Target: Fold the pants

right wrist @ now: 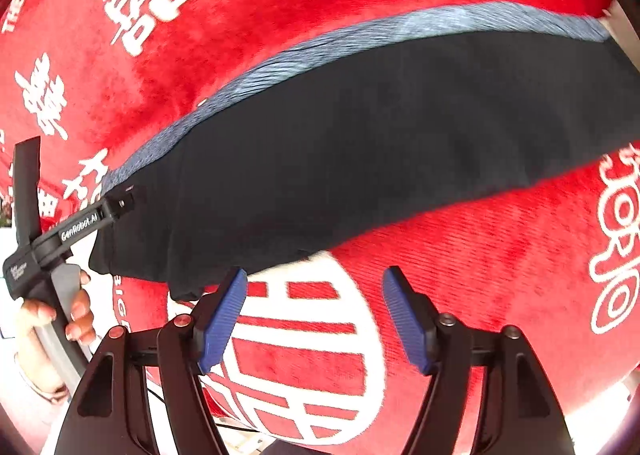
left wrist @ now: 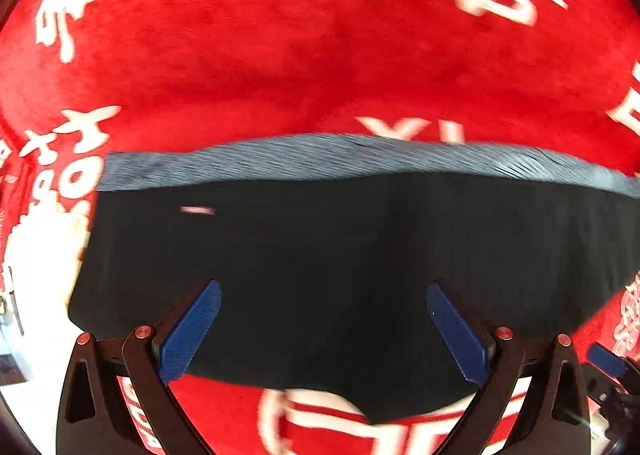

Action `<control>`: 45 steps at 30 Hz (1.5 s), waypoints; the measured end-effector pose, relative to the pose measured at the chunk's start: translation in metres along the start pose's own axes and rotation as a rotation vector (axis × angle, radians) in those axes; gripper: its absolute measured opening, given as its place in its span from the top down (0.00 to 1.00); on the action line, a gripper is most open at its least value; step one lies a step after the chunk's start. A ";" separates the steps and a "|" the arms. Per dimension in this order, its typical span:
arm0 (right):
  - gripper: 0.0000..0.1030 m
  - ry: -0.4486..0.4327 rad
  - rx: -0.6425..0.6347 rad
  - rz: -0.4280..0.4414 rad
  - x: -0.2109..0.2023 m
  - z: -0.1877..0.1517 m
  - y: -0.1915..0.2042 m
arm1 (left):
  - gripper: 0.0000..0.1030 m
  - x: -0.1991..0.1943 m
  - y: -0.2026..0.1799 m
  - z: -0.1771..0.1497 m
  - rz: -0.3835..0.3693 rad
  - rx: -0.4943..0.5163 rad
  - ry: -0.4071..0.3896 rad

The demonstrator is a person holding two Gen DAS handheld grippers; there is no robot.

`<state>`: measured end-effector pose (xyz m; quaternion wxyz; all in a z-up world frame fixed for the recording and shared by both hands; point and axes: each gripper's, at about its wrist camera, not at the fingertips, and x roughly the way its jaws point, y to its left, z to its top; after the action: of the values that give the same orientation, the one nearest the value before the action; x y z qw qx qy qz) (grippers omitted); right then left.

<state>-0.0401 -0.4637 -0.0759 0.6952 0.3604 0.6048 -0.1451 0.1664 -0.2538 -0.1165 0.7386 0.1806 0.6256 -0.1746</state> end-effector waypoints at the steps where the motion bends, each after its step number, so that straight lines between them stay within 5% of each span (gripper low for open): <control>1: 0.28 -0.003 0.015 0.002 -0.003 -0.001 -0.008 | 0.00 -0.001 -0.013 -0.002 -0.008 0.012 0.006; 20: 0.29 -0.116 0.132 -0.051 -0.060 -0.002 -0.121 | 0.00 0.007 -0.141 -0.004 -0.052 0.080 0.028; 21: 0.30 -0.134 0.133 -0.069 -0.064 0.002 -0.128 | 0.00 0.011 -0.150 -0.005 -0.053 0.077 0.027; 23: 0.52 -0.158 0.132 -0.095 -0.071 0.013 -0.139 | 0.00 0.022 -0.159 -0.008 -0.047 0.080 0.044; 24: 0.55 -0.164 0.133 -0.106 -0.073 0.021 -0.146 | 0.00 0.029 -0.165 -0.011 -0.048 0.083 0.060; 35: 0.56 -0.209 0.039 -0.123 -0.047 0.127 -0.159 | 0.00 0.042 -0.173 -0.026 -0.028 0.018 -0.002; 40: 0.54 -0.237 -0.011 -0.237 -0.041 0.145 -0.171 | 0.00 0.045 -0.176 -0.025 -0.022 0.009 0.005; 42: 0.49 -0.259 0.050 -0.346 -0.050 0.149 -0.191 | 0.00 0.048 -0.175 -0.020 -0.017 0.012 0.007; 45: 0.49 -0.283 0.201 -0.270 -0.074 0.144 -0.229 | 0.00 0.048 -0.176 -0.018 -0.013 0.009 0.020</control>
<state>-0.0969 -0.7386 -0.0797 0.7079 0.3199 0.5266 -0.3454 0.0733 -0.4009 -0.1755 0.7302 0.1815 0.6334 -0.1804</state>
